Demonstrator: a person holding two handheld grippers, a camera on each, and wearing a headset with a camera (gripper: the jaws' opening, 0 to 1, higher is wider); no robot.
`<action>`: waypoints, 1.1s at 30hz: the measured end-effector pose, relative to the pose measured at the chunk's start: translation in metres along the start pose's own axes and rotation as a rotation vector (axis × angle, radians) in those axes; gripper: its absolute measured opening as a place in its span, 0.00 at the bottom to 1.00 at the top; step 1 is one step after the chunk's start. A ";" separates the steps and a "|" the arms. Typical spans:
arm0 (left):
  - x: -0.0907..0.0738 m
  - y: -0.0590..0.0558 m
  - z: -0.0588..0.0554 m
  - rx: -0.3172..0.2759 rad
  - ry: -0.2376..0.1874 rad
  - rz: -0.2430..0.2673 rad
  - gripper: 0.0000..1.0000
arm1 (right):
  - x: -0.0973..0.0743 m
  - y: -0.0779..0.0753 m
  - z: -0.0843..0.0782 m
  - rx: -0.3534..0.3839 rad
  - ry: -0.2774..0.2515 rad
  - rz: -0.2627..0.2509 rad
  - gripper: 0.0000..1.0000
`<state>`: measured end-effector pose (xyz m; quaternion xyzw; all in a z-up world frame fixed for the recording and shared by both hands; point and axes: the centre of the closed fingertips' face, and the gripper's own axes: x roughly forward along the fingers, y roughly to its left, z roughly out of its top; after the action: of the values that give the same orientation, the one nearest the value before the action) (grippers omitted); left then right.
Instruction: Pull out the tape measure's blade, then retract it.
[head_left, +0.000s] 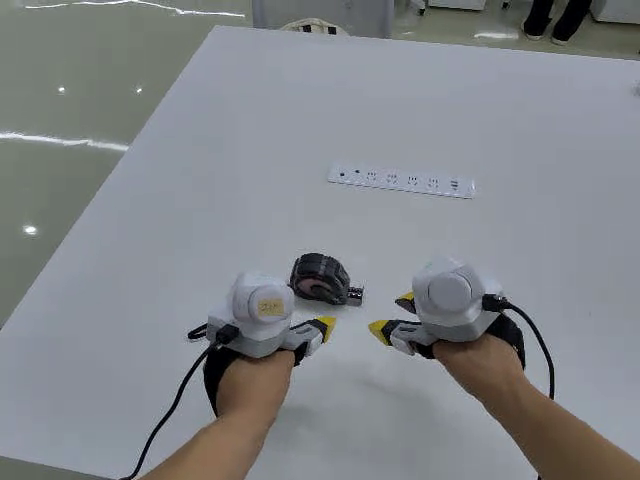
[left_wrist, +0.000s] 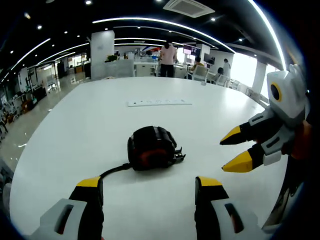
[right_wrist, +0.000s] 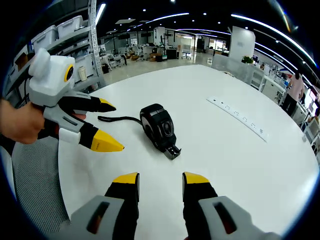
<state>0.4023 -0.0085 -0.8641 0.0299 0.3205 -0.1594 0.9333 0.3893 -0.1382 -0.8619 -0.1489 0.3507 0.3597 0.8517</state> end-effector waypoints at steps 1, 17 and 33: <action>-0.003 -0.001 0.000 0.000 -0.005 -0.005 0.72 | -0.003 0.001 -0.001 0.007 -0.004 -0.002 0.35; -0.034 0.010 0.001 0.031 -0.033 -0.031 0.75 | -0.041 0.017 -0.002 0.071 -0.052 -0.037 0.42; -0.062 0.017 -0.002 0.055 -0.021 -0.072 0.81 | -0.079 0.017 -0.010 0.108 -0.076 -0.079 0.50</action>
<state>0.3606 0.0256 -0.8283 0.0422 0.3071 -0.2019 0.9291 0.3333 -0.1719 -0.8133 -0.1030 0.3309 0.3117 0.8847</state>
